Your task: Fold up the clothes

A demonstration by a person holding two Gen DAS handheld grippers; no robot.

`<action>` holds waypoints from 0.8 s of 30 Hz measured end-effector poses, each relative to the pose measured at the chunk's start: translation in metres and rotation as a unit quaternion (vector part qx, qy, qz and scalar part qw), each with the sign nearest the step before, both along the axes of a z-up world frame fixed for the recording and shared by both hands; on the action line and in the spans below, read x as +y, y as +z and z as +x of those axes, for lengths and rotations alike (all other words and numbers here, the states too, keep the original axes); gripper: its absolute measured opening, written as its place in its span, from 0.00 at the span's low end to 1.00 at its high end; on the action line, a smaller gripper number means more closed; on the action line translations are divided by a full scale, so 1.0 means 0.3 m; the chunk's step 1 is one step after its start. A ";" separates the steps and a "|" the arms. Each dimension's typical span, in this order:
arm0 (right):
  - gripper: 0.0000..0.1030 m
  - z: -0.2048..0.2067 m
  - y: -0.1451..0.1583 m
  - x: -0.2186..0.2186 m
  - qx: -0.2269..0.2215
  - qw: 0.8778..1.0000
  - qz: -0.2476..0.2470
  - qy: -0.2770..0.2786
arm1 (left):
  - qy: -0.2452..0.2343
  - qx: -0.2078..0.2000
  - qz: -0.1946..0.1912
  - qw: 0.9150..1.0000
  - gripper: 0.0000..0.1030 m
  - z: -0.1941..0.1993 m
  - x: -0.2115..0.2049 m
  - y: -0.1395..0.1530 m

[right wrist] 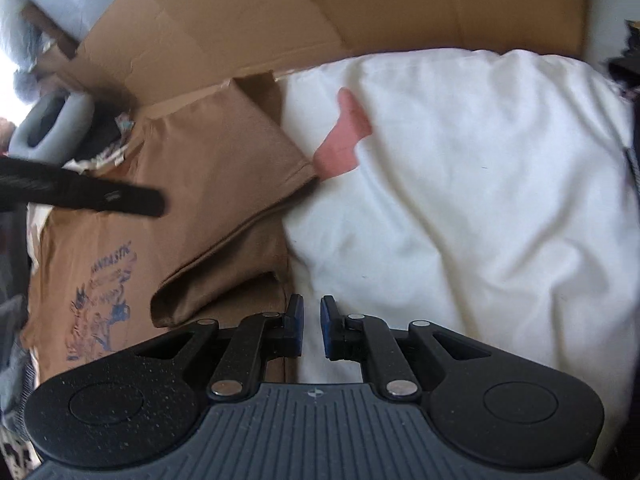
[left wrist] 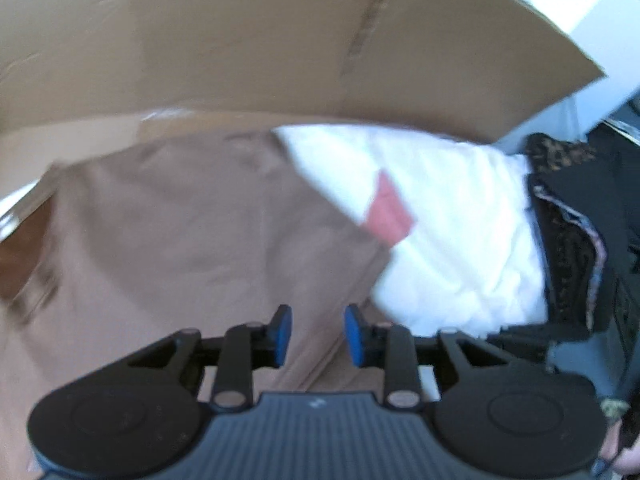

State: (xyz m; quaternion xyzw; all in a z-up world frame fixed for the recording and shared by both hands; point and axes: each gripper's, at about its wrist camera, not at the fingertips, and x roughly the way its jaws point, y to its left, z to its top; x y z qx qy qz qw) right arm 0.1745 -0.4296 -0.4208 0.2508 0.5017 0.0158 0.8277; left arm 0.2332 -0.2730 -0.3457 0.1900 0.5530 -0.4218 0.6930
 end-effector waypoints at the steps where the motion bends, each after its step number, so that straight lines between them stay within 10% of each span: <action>1: 0.13 -0.015 0.011 -0.010 0.000 1.000 -0.001 -0.003 | -0.011 -0.008 -0.002 1.000 0.33 -0.010 -0.020 -0.009; 24: 0.12 -0.234 0.045 -0.145 0.016 0.998 0.002 -0.068 | 0.002 -0.026 0.031 0.999 0.42 -0.080 -0.235 -0.199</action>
